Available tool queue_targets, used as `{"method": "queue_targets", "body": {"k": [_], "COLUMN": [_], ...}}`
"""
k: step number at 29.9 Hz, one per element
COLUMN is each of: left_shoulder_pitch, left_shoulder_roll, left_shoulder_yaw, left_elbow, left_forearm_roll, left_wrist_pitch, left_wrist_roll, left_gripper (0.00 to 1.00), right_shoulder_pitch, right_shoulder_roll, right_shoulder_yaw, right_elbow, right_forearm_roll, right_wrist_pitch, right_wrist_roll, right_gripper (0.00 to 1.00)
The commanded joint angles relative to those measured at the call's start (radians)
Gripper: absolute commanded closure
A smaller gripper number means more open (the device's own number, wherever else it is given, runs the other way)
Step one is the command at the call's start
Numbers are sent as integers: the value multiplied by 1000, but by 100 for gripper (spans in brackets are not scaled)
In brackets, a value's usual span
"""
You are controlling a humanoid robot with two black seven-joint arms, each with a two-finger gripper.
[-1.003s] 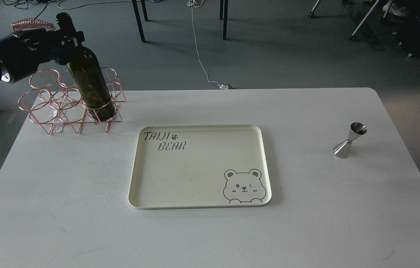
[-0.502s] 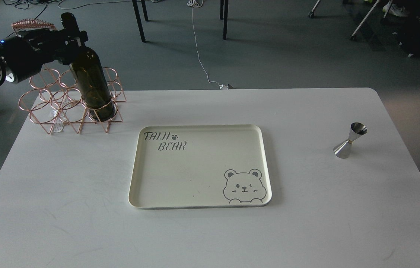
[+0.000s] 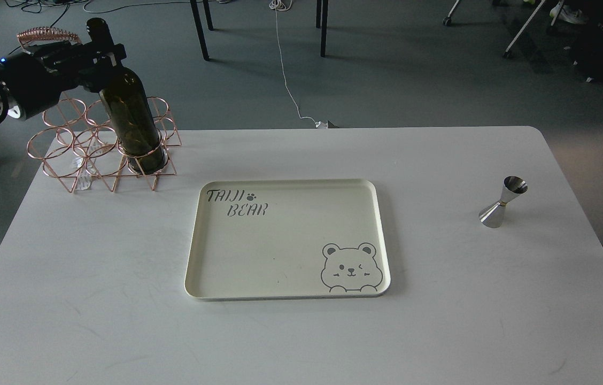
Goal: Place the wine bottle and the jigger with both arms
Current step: 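Lower the bottle into a slot of the copper rack, then open the left gripper and withdraw it from the bottle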
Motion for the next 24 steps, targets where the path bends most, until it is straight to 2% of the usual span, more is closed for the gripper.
{"method": "queue_targets", "body": {"k": [1, 15, 24], "left_shoulder_pitch": [7, 8, 8], "left_shoulder_roll": [0, -45, -48], "left_shoulder_yaw": [-2, -2, -2], "left_elbow": [3, 77, 80], "left_forearm_roll": [-1, -1, -1], "left_wrist_pitch": [1, 3, 3], "left_wrist_roll": [0, 0, 0], "left_gripper": [4, 4, 4], "right_shoulder_pitch": [0, 0, 0], "right_shoulder_roll": [1, 0, 1], "right_shoulder_yaw": [1, 3, 3], "right_elbow": [-1, -1, -1], "right_forearm_roll": [0, 0, 0], "right_wrist_pitch": [0, 0, 0], "right_wrist_roll": [0, 0, 0], "right_gripper": [3, 3, 3]}}
